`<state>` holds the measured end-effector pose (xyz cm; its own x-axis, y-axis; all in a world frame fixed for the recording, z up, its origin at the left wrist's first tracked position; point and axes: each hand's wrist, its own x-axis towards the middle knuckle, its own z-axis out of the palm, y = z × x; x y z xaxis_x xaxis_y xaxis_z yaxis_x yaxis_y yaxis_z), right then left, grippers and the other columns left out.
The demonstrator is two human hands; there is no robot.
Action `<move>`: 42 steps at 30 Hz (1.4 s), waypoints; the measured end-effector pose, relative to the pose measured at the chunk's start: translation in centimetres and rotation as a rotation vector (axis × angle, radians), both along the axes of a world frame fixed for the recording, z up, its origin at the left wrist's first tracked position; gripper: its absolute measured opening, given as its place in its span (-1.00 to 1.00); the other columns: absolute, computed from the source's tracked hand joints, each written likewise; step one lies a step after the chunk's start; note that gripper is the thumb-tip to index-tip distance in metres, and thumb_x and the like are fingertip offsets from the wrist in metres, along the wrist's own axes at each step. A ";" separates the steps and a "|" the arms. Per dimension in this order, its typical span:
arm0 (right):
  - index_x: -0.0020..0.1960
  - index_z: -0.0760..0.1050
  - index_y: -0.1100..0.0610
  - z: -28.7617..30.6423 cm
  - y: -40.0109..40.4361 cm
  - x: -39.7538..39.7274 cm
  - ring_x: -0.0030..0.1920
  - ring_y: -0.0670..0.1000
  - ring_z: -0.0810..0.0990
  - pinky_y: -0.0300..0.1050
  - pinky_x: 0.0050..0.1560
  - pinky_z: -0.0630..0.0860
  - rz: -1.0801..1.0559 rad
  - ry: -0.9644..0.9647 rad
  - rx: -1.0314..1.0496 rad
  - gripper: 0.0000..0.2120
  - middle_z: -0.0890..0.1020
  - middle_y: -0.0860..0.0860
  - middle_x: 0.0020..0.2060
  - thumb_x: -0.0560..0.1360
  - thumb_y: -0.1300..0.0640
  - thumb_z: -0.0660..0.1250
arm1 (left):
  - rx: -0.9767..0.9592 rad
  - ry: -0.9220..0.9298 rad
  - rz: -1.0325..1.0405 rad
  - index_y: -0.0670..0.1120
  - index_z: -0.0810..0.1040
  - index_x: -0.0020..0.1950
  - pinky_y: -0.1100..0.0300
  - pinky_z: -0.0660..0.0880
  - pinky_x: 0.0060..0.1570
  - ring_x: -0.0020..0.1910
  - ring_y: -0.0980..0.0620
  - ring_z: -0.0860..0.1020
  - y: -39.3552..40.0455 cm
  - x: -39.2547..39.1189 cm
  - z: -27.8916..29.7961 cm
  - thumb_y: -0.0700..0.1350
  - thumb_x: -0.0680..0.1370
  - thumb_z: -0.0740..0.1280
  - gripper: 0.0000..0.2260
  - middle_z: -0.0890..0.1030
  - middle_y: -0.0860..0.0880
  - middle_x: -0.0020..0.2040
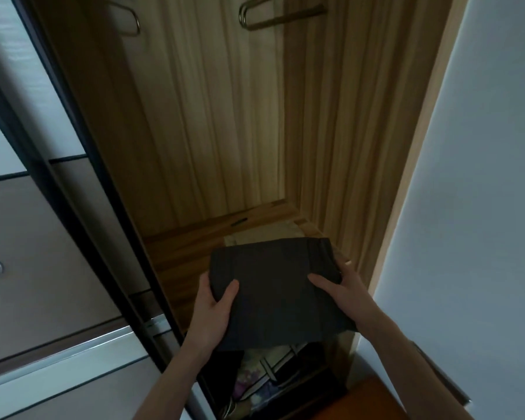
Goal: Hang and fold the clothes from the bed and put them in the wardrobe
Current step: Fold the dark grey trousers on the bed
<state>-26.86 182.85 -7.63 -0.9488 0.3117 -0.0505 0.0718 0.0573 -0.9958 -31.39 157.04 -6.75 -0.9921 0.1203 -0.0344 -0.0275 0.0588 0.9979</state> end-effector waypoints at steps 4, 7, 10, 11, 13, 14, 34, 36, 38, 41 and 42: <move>0.36 0.40 -0.10 0.2 -0.4 -4.0 0.04 -0.18 0.57 -0.33 -0.09 0.50 0.015 -0.047 0.038 -0.54 0.57 -0.19 0.10 0.53 -0.03 0.49 | 0.002 0.003 -0.020 0.13 0.36 0.35 0.05 0.57 0.19 0.18 0.08 0.58 -0.1 -4.2 -0.9 -0.03 0.65 0.36 -0.68 0.54 0.08 0.25; 0.43 0.43 -0.04 0.1 -0.1 -6.9 0.04 -0.24 0.56 -0.45 -0.16 0.48 -0.010 -0.042 0.106 -0.47 0.60 -0.15 0.15 0.52 -0.06 0.50 | -0.001 0.007 -0.003 0.13 0.37 0.38 -0.06 0.54 0.29 0.23 0.01 0.57 0.3 -7.0 -1.6 -0.01 0.64 0.38 -0.65 0.54 0.06 0.27; 0.31 0.44 -0.07 0.3 0.7 -9.5 -0.04 -0.29 0.52 -0.57 -0.28 0.42 -0.016 -0.059 0.128 -0.60 0.57 -0.23 0.02 0.54 0.02 0.50 | 0.007 -0.010 0.027 0.13 0.35 0.44 -0.10 0.51 0.33 0.27 -0.02 0.56 0.9 -9.3 -2.5 0.02 0.63 0.39 -0.59 0.54 0.05 0.30; 0.30 0.43 -0.08 0.4 0.9 -10.5 -0.05 -0.30 0.51 -0.59 -0.28 0.42 -0.016 -0.060 0.137 -0.60 0.55 -0.25 0.01 0.55 0.04 0.50 | 0.011 -0.012 0.036 0.12 0.36 0.44 -0.07 0.51 0.33 0.27 -0.01 0.56 1.2 -10.0 -2.7 0.02 0.63 0.38 -0.59 0.54 0.06 0.30; 0.34 0.46 -0.04 0.3 1.8 -12.7 -0.05 -0.31 0.52 -0.58 -0.26 0.42 -0.028 -0.054 0.170 -0.58 0.57 -0.25 0.00 0.54 0.07 0.51 | 0.019 -0.013 0.053 0.09 0.36 0.45 -0.04 0.51 0.32 0.25 0.02 0.55 1.9 -11.5 -2.8 0.01 0.64 0.37 -0.59 0.54 0.09 0.27; 0.36 0.48 0.00 0.1 2.2 -13.9 -0.06 -0.32 0.52 -0.58 -0.24 0.43 -0.038 -0.049 0.187 -0.56 0.58 -0.24 0.00 0.53 0.08 0.52 | 0.020 -0.007 0.064 0.09 0.37 0.45 -0.05 0.50 0.33 0.25 0.02 0.55 2.3 -12.4 -2.8 0.00 0.64 0.37 -0.60 0.54 0.09 0.27; 0.42 0.49 0.04 -5.3 5.4 -26.8 0.21 -0.02 0.55 -0.23 0.09 0.40 0.032 -0.218 0.231 -0.49 0.59 -0.09 0.18 0.52 -0.01 0.51 | -0.101 -0.122 0.193 0.03 0.29 0.55 -0.03 0.43 0.34 0.29 0.00 0.46 7.3 -23.0 -7.7 -0.05 0.65 0.36 -0.51 0.44 0.05 0.26; 0.44 0.48 0.05 -5.8 5.4 -27.3 0.12 -0.09 0.49 -0.39 -0.13 0.33 0.038 -0.223 0.260 -0.51 0.55 -0.10 0.13 0.55 0.01 0.49 | -0.113 -0.128 0.206 0.01 0.29 0.56 0.02 0.41 0.33 0.27 0.04 0.44 7.4 -23.5 -8.2 -0.06 0.65 0.36 -0.50 0.45 0.03 0.30; 0.45 0.47 0.05 -6.6 5.6 -27.8 0.06 -0.13 0.45 -0.49 -0.22 0.25 0.061 -0.236 0.280 -0.51 0.53 -0.10 0.11 0.57 0.02 0.47 | -0.135 -0.135 0.211 -0.01 0.31 0.55 0.04 0.41 0.33 0.32 -0.02 0.48 7.3 -24.0 -8.7 -0.07 0.64 0.37 -0.51 0.48 -0.03 0.36; 0.48 0.44 0.04 -7.4 5.6 -28.0 0.11 -0.11 0.42 -0.31 -0.01 0.34 0.076 -0.244 0.315 -0.51 0.53 -0.06 0.16 0.58 0.04 0.45 | -0.201 -0.129 0.208 -0.05 0.34 0.51 0.12 0.41 0.25 0.35 -0.08 0.49 7.4 -24.4 -9.4 -0.07 0.64 0.38 -0.53 0.50 -0.02 0.30; 0.48 0.43 0.05 -7.6 5.5 -28.0 0.14 -0.10 0.43 -0.27 0.05 0.34 0.072 -0.245 0.316 -0.50 0.52 -0.07 0.15 0.58 0.06 0.45 | -0.225 -0.123 0.205 -0.06 0.34 0.50 0.14 0.41 0.22 0.35 -0.08 0.50 7.5 -24.4 -9.6 -0.07 0.64 0.38 -0.54 0.50 -0.02 0.29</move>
